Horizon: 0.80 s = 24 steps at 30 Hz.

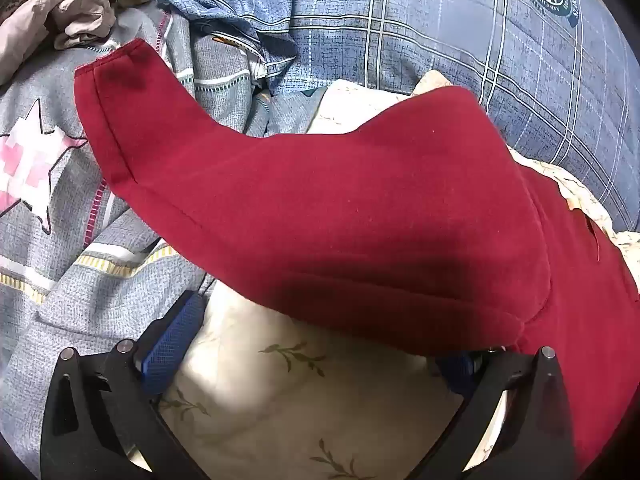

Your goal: Fold small clothes

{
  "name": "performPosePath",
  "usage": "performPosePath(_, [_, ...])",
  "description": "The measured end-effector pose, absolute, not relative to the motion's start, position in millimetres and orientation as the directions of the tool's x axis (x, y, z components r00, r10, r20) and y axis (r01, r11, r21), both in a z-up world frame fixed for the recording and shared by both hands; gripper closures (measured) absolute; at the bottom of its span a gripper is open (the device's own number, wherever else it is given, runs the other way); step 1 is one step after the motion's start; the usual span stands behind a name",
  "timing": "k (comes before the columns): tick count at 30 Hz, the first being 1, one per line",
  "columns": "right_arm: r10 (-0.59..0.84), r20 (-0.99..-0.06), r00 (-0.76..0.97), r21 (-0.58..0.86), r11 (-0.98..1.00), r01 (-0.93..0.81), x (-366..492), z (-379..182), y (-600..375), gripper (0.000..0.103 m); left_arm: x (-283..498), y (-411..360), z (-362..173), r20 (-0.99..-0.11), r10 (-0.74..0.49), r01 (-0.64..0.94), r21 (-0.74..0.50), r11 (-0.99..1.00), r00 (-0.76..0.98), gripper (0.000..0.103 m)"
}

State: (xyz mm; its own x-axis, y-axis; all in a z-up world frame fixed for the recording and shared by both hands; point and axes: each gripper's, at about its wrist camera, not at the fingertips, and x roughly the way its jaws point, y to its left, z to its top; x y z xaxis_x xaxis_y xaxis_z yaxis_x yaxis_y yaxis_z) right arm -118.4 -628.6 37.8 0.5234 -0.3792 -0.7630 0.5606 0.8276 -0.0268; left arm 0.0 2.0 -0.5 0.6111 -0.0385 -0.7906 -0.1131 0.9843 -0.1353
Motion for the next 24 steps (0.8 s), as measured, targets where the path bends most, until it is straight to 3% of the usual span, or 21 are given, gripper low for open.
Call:
performPosePath(17, [-0.380, -0.765, 0.520, -0.029, 0.827, 0.561, -118.3, 38.3, -628.9, 0.000, -26.9, -3.1, 8.2, -0.830, -0.046, -0.044, -0.085, 0.995, 0.557, 0.000])
performPosePath(21, [-0.313, -0.815, 0.487, 0.009, 0.835, 0.550, -124.5, 46.9, -624.6, 0.000, -44.0, -4.6, 21.2, -0.811, -0.058, -0.028, -0.091, 0.995, 0.582, 0.000])
performPosePath(24, [-0.287, -0.794, 0.536, 0.063, 0.838, 0.542, -150.3, 66.2, -600.8, 0.000, -59.0, -9.8, 37.8, -0.782, -0.047, -0.014, -0.071, 0.997, 0.621, 0.000])
